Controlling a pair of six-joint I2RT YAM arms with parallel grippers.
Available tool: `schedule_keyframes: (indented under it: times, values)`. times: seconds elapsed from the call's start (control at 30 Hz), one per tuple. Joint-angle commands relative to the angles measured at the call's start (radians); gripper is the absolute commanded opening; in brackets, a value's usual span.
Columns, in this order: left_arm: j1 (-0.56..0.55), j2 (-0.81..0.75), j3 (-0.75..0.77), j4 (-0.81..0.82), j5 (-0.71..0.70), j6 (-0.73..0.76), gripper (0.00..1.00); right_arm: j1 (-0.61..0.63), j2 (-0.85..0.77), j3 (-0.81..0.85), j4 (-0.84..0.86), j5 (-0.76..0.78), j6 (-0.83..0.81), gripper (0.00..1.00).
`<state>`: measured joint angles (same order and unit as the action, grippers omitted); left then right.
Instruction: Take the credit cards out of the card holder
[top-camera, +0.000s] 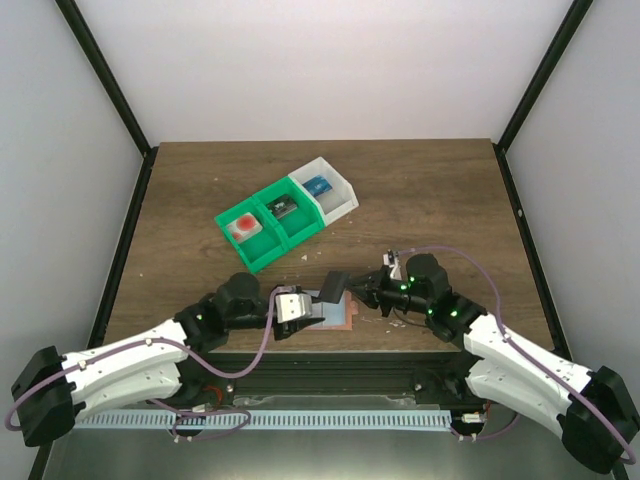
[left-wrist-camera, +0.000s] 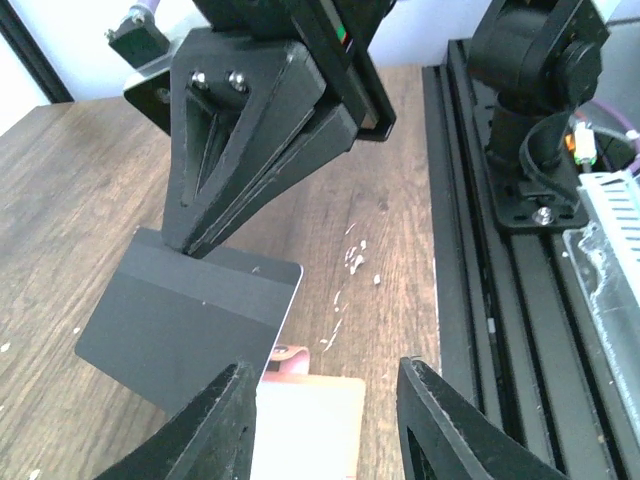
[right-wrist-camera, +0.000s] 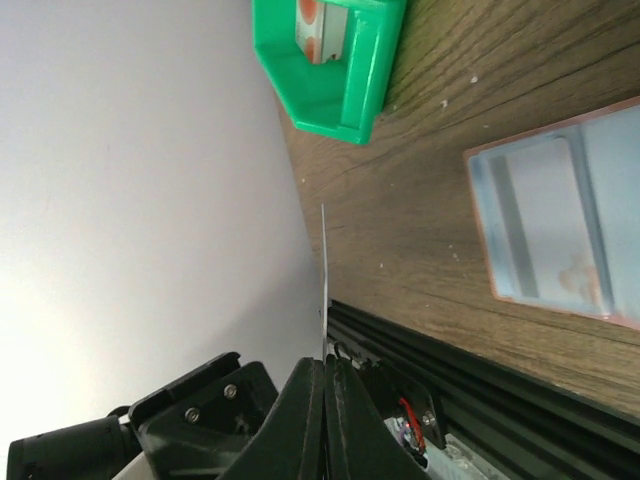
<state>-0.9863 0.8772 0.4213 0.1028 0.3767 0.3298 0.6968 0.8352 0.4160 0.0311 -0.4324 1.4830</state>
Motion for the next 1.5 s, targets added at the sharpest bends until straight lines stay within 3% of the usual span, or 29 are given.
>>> schedule_keyframes:
  times: [0.0,0.3,0.63,0.73,0.87,0.9,1.07,1.47]
  values:
    - [-0.005,0.007,0.044,-0.079,-0.064,0.095,0.41,-0.005,-0.008,-0.008,0.069,-0.044,0.038,0.00]
    - [-0.053,0.034,0.047,-0.059,-0.154,0.149,0.41,-0.005,0.009,-0.029,0.112,-0.096,0.047,0.00]
    - [-0.134,0.012,0.012,0.012,-0.356,0.213,0.40,-0.005,0.013,-0.046,0.122,-0.122,0.057,0.01]
    - [-0.138,-0.005,0.001,0.020,-0.363,0.224,0.34,-0.005,0.005,-0.059,0.124,-0.120,0.066,0.00]
    - [-0.140,-0.033,-0.009,0.020,-0.361,0.230,0.10,-0.005,-0.004,-0.079,0.138,-0.124,0.083,0.01]
    - [-0.139,-0.039,-0.012,0.020,-0.361,0.229,0.07,-0.005,-0.006,-0.083,0.147,-0.126,0.086,0.01]
    - [-0.140,-0.035,-0.014,0.009,-0.354,0.226,0.00,-0.005,-0.018,-0.093,0.163,-0.131,0.107,0.01]
    - [-0.140,-0.053,-0.040,0.055,-0.456,0.142,0.00,-0.005,-0.033,-0.144,0.212,-0.132,0.154,0.03]
